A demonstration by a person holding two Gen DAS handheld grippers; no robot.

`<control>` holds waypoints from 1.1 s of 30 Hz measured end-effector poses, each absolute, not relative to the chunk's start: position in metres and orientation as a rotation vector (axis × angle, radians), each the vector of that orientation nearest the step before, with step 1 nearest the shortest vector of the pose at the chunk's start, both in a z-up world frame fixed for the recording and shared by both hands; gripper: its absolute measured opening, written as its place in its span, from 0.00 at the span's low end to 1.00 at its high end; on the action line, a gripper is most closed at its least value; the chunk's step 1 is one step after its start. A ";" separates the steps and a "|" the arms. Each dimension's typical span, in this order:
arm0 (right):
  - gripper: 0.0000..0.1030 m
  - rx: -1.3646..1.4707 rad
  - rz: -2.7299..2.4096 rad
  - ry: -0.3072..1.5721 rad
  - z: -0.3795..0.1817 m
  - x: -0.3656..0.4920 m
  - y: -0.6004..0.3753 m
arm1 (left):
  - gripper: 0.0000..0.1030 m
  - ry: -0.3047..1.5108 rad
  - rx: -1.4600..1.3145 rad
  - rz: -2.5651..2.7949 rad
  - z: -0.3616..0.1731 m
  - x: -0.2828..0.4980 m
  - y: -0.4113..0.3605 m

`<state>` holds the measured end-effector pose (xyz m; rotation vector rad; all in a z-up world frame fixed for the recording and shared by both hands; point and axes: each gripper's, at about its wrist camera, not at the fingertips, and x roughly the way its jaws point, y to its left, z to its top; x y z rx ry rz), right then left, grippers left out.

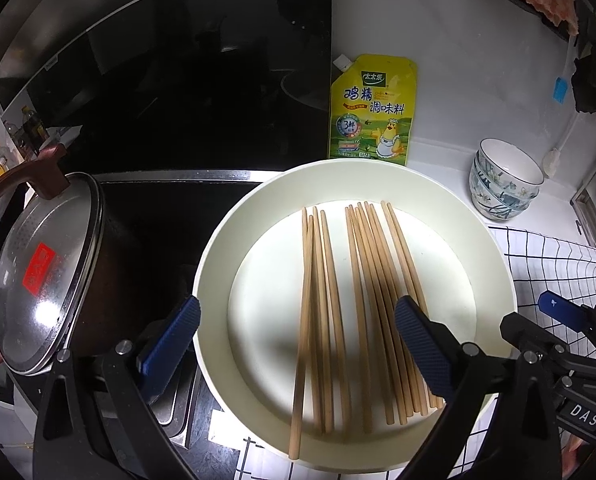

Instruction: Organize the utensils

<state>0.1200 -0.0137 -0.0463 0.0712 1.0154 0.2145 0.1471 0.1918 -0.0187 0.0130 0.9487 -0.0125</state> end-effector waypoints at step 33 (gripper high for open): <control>0.66 0.071 0.204 1.005 -0.044 0.117 -0.014 | 0.94 0.963 0.027 0.004 -0.025 0.148 0.194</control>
